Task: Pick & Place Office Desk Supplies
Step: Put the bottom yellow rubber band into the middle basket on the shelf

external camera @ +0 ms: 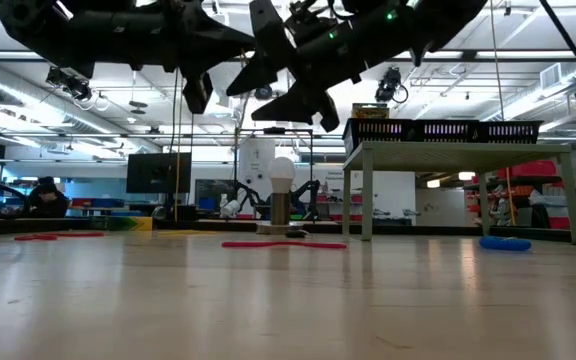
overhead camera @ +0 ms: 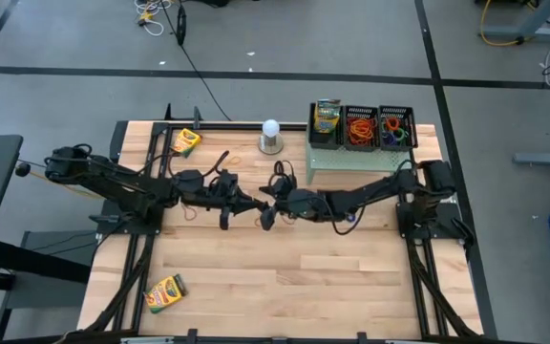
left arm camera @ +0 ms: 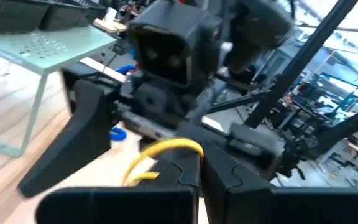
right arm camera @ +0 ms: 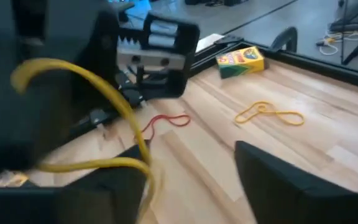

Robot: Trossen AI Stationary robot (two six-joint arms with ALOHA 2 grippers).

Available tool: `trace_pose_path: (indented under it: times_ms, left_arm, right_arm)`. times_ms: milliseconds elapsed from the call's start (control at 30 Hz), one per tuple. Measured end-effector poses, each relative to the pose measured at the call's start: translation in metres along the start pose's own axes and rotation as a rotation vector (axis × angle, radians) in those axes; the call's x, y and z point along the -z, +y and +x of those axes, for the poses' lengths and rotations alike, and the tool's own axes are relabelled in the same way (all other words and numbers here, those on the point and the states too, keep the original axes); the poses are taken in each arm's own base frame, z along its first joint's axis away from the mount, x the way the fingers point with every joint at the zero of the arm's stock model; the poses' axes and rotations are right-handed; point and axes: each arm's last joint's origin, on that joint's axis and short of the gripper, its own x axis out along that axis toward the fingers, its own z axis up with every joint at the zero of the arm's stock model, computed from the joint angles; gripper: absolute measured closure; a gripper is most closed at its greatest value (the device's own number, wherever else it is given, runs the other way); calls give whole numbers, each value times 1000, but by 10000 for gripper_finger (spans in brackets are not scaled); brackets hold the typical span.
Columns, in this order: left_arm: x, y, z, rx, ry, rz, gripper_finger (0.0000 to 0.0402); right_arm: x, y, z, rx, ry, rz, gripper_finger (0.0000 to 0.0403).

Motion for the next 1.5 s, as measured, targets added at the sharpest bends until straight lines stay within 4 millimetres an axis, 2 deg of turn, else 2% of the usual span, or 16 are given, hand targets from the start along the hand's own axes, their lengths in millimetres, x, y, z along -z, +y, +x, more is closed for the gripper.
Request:
trace_pose_path:
  times_ms: [100, 267, 333, 633, 900, 1067, 1167, 1267, 1400, 1500]
  left_arm:
    - [-2, -2, 0, 27, -20, 1, 399]
    - [-5, -4, -1, 60, -24, -40, 383]
    - [-4, -4, -1, 68, -14, -55, 366]
    - [-9, -7, -12, 52, 45, -107, 263]
    - [-16, -11, -30, 21, 87, -140, 171]
    - [-19, -13, -34, 16, 76, -147, 136]
    - [-18, -16, -34, 32, 77, -138, 133]
    - [-19, -19, -33, 55, 50, -142, 148]
    - [-24, -19, -30, 18, -52, -135, 191]
    - [-25, -18, -29, -6, -72, -152, 239]
  right_arm:
    - [-1, -2, 1, -28, 14, -18, 219]
    - [-2, -1, 1, -57, 28, -27, 364]
    - [-4, 1, -3, -62, 25, -42, 390]
    - [-34, -2, -36, -44, 86, -130, 397]
    - [-72, -9, -82, -39, 97, -166, 400]
    - [-97, -20, -112, -19, 64, -148, 401]
    - [-113, -32, -132, 13, 39, -131, 401]
    - [-127, -48, -153, 81, 18, -108, 402]
    - [-144, -78, -181, 224, 18, -79, 402]
    - [-158, -100, -198, 353, 35, -82, 402]
